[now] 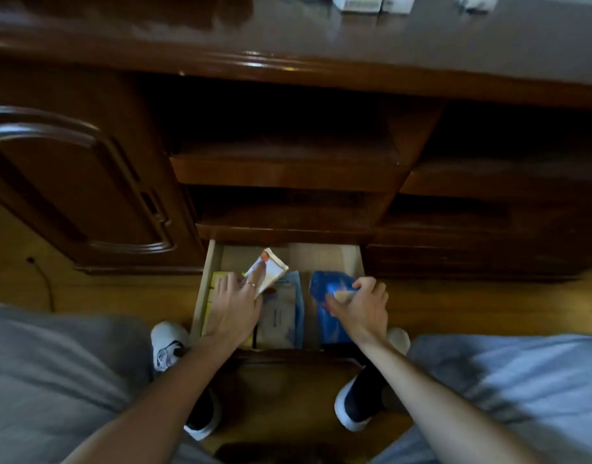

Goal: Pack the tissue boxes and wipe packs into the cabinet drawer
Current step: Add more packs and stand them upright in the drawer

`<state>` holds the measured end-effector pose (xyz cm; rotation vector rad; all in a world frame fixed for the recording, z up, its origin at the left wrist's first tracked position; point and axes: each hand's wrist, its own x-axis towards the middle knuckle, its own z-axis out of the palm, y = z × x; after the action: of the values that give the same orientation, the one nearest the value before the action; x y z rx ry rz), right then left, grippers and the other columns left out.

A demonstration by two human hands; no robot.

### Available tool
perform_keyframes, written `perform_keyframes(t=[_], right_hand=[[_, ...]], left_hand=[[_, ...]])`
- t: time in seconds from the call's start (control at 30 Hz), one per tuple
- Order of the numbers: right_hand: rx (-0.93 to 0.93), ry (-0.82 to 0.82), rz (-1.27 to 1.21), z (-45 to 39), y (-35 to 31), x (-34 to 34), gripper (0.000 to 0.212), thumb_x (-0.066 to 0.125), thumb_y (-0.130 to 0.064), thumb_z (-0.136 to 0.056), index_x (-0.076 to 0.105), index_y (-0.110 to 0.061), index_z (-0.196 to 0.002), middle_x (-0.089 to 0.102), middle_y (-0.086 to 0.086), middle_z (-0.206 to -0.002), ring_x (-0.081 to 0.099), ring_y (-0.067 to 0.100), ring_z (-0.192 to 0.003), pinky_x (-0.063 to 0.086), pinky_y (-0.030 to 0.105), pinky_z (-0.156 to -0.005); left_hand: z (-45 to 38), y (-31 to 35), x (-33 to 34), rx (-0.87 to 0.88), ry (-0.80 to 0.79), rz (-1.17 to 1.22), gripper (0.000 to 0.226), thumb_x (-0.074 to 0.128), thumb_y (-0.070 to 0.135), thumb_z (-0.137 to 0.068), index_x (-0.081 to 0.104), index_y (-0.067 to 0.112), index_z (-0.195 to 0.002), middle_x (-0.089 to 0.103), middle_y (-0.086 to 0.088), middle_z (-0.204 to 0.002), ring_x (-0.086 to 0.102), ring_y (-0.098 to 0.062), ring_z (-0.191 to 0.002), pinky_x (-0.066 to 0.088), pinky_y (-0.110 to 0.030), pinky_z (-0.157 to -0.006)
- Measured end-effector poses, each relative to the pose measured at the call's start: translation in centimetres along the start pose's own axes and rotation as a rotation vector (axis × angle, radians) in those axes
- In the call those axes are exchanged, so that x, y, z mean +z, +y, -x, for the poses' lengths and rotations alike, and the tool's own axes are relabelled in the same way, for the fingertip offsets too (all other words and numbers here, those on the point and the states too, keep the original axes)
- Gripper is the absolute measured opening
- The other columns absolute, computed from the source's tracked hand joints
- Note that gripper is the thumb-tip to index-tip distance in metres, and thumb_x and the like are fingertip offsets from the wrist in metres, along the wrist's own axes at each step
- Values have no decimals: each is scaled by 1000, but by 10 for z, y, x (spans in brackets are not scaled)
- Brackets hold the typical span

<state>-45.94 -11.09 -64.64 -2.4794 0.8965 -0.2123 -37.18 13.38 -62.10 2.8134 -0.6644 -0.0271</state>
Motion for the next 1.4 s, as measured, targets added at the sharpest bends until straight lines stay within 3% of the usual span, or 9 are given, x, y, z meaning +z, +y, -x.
perform_keyframes(t=[0.27, 0.4, 0.57, 0.67, 0.77, 0.9, 1.07, 1.3, 1.4], right_hand=[[-48, 37, 44, -17, -8, 36, 69, 78, -61, -71, 42, -19, -111, 49, 6, -111, 48, 22, -95, 41, 27, -63], [-7, 87, 100, -45, -24, 50, 69, 76, -64, -75, 43, -19, -115, 50, 9, -117, 51, 25, -101, 44, 29, -66], [-44, -132, 507, -80, -17, 79, 71, 69, -64, -80, 46, -20, -130, 49, 18, -129, 50, 35, -116, 43, 42, -96], [-84, -190, 681, -97, -17, 93, 78, 57, -77, -80, 57, -15, -128, 50, 18, -131, 46, 36, -122, 39, 46, -101], [-130, -314, 569, -109, -16, 104, 87, 63, -68, -84, 39, -14, -148, 25, 19, -161, 30, 39, -145, 34, 50, -115], [-251, -531, 573, -119, -9, 118, 84, 48, -65, -95, -1, -44, -159, -20, 9, -168, -9, 42, -154, 17, 61, -120], [-215, -410, 634, -116, 2, 116, 65, 45, -65, -92, 31, -37, -150, 0, 20, -167, 3, 45, -153, 23, 58, -118], [-129, -399, 751, -90, -12, 126, 81, 62, -67, -81, 37, -26, -146, 18, 24, -158, 27, 47, -141, 35, 56, -106], [-264, -297, 727, -75, -19, 128, 79, 72, -57, -77, 48, -13, -139, 32, 20, -155, 34, 40, -137, 34, 54, -110]], left_hand=[[-3, -19, 46, -209, -103, 156, 90, 66, 57, -78, 22, 36, -153, 40, -11, -118, 51, -33, -103, 52, -41, -72], [-1, -32, 65, -298, -120, 188, 96, 65, 68, -75, 24, 32, -154, 38, -10, -115, 54, -34, -97, 45, -33, -66], [-2, -40, 78, -298, -120, 182, 97, 62, 71, -71, 30, 28, -152, 39, -10, -115, 54, -33, -97, 48, -34, -66], [-4, -40, 82, -306, -132, 184, 97, 54, 75, -68, 31, 27, -149, 39, -9, -117, 52, -32, -102, 50, -37, -70], [-5, -42, 86, -286, -132, 149, 99, 47, 81, -66, 35, 24, -146, 39, -10, -117, 52, -31, -101, 49, -36, -68], [-8, -44, 89, -293, -45, 111, 97, 48, 81, -66, 43, 19, -140, 46, -13, -120, 55, -32, -100, 52, -39, -70], [-13, -43, 90, -329, -10, 139, 92, 51, 80, -67, 47, 16, -134, 48, -13, -122, 59, -33, -100, 52, -37, -67], [-13, -42, 91, -379, 35, 146, 93, 50, 78, -65, 47, 15, -133, 49, -14, -121, 58, -35, -100, 54, -41, -69], [-12, -42, 90, -430, 66, 182, 93, 53, 76, -64, 47, 16, -134, 49, -13, -120, 57, -34, -101, 54, -41, -70]])
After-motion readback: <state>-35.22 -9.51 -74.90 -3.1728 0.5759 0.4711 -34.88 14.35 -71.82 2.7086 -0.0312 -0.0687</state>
